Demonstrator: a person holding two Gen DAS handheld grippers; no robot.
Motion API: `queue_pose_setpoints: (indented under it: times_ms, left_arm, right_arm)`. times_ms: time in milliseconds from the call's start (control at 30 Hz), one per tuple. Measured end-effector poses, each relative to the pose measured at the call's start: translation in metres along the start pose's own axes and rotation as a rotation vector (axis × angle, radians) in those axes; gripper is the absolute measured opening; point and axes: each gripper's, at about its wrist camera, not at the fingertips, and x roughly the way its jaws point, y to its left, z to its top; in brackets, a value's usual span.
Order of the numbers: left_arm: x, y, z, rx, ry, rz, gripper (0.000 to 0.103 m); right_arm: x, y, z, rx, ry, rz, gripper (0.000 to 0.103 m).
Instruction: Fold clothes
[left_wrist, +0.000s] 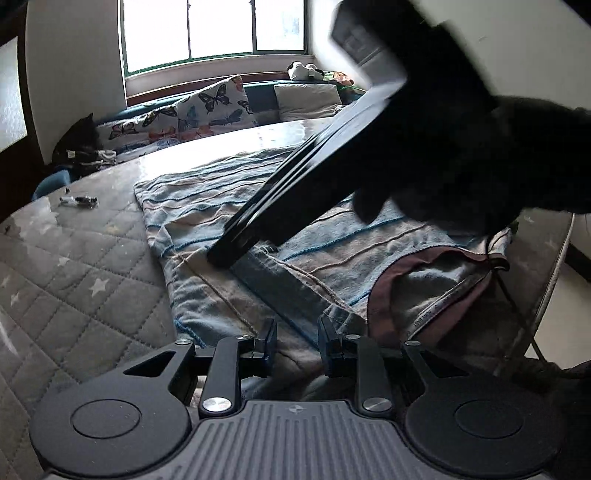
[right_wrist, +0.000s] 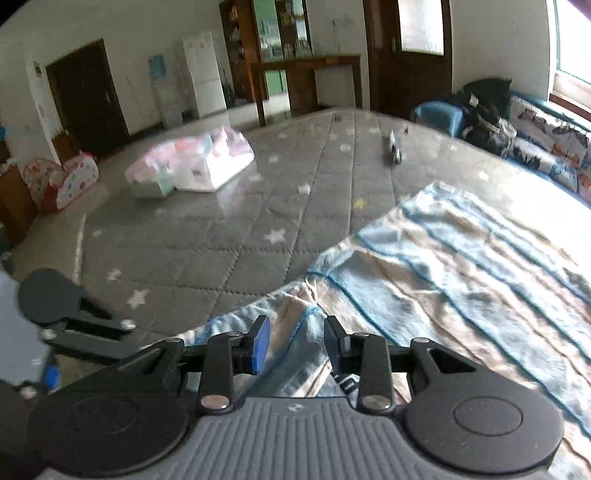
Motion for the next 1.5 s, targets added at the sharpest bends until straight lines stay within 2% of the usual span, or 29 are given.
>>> queue_pose_setpoints:
  times_ms: [100,267,300,500,733,800,1067,1500]
  left_arm:
    - [-0.003,0.001,-0.001,-0.005,0.004,-0.014,0.027]
    - [-0.017,0.005,-0.003,0.007,-0.004,-0.015,0.027]
    - [-0.021,0.006,-0.003,0.014,-0.006,-0.01,0.027]
    - [-0.033,0.002,-0.013,0.1,0.02,0.004,0.028]
    - [-0.026,-0.017,-0.014,0.241,0.011,0.005,0.028]
    - [-0.023,-0.022,-0.014,0.279,0.009,0.006,0.028]
    - [-0.015,-0.028,-0.015,0.338,0.02,0.001,0.027]
    - [-0.02,-0.03,-0.017,0.364,0.013,-0.005,0.027]
  right_arm:
    - [0.009,0.002,-0.003,-0.031,0.021,-0.025,0.031]
    - [-0.033,0.004,-0.007,-0.078,-0.017,-0.064,0.031]
    - [-0.052,0.002,-0.011,-0.088,-0.026,-0.08,0.032]
    - [-0.13,-0.011,-0.064,-0.076,0.036,-0.206,0.038]
    - [-0.166,-0.011,-0.129,-0.021,0.16,-0.285,0.044]
    - [-0.169,-0.006,-0.139,-0.045,0.176,-0.291,0.049]
    - [-0.162,0.006,-0.163,-0.09,0.176,-0.296,0.052]
    - [-0.161,0.011,-0.168,-0.105,0.177,-0.268,0.055]
